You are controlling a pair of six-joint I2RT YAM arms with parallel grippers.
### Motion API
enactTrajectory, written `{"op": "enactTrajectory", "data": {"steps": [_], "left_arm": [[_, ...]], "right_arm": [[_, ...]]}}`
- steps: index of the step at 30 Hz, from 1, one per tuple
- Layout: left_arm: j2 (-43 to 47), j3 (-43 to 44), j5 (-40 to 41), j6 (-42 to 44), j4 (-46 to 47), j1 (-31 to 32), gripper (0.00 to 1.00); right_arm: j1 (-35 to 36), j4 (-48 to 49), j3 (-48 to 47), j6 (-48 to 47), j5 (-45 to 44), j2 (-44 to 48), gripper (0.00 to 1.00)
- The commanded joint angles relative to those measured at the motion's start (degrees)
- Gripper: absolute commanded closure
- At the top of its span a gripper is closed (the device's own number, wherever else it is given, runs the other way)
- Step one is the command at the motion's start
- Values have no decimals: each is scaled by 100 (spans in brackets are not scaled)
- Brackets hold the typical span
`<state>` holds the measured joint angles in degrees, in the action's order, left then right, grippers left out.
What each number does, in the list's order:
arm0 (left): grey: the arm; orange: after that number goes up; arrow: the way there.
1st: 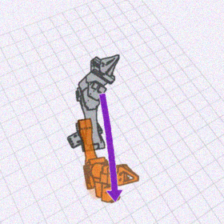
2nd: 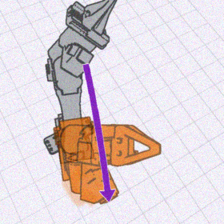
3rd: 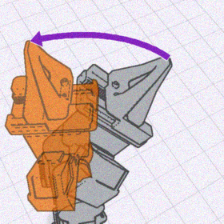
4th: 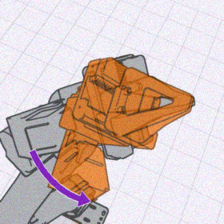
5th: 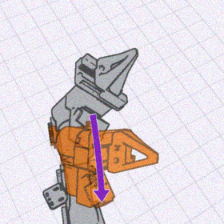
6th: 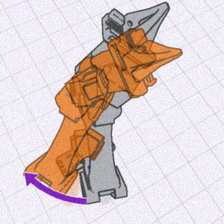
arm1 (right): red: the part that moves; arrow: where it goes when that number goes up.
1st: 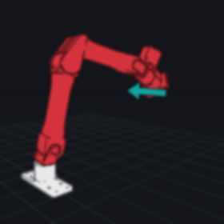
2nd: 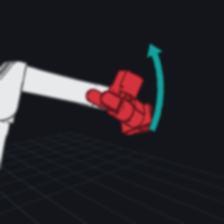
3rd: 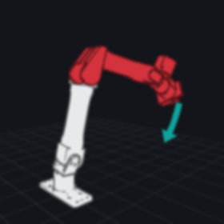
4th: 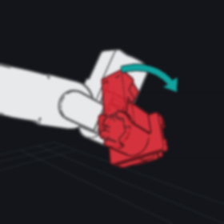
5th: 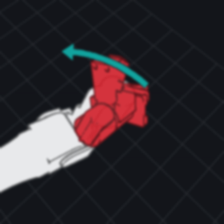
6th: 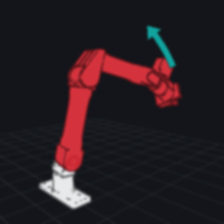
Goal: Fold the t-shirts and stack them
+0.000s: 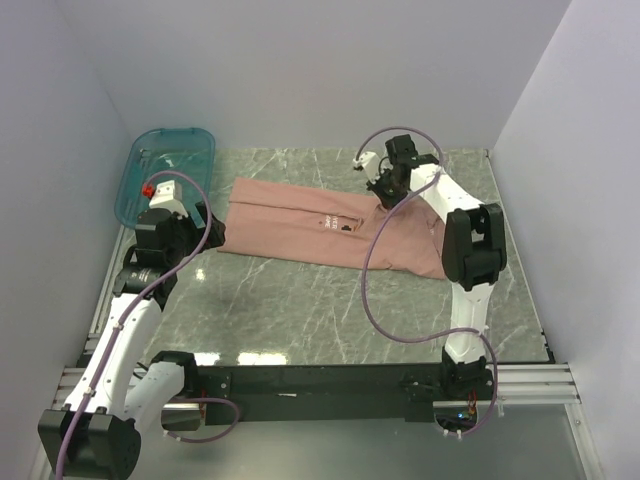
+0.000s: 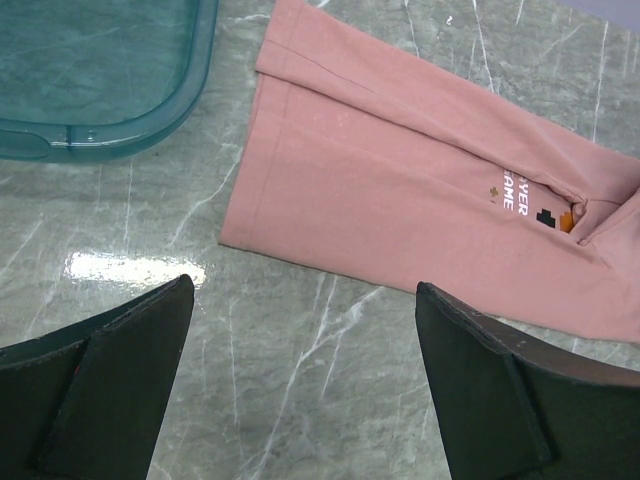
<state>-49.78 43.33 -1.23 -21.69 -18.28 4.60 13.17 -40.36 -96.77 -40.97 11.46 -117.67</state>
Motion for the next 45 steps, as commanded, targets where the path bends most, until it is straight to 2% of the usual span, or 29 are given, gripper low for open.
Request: {"op": "enactTrajectory", "data": {"steps": [1, 9, 14, 17, 19, 21, 25, 29, 33, 35, 39, 42, 45], "left_arm": [[3, 79, 0, 95, 211, 23, 2], [-67, 88, 9, 95, 211, 15, 3], [-102, 88, 18, 104, 211, 23, 3], [-120, 97, 36, 104, 194, 23, 3], [-120, 88, 62, 104, 185, 15, 3], [-120, 97, 71, 104, 185, 23, 3], [-111, 88, 80, 104, 176, 15, 3], [-67, 88, 18, 86, 167, 15, 3], [3, 79, -52, 69, 193, 15, 3], [21, 70, -140, 69, 220, 15, 3], [-5, 70, -316, 7, 211, 23, 3], [-5, 35, -412, -28, 246, 23, 3], [-5, 53, -448, -37, 238, 23, 3]], "right_arm": [[80, 37, -447, 45, -144, -169, 100], [125, 168, -659, 124, -320, -424, 98], [230, 649, -650, 465, -653, -529, 78], [344, 1544, -571, 1079, -1461, -529, 71], [362, 1881, -623, 1458, -1987, -547, 63], [353, 2041, -781, 1899, -2148, -556, 60], [195, 1674, -642, 2076, -1526, -231, 59], [-340, 890, -72, 1952, 762, 577, 58], [-1219, 512, 904, 2075, 2224, 1306, 55], [-1737, 433, 1569, 2058, 2430, 1657, 55], [-2404, 704, 2827, 2189, 1958, 2203, 55], [-2792, 670, 3067, 2374, 1904, 2345, 55], [-3127, 310, 3190, 2155, 1912, 2301, 55]]}}
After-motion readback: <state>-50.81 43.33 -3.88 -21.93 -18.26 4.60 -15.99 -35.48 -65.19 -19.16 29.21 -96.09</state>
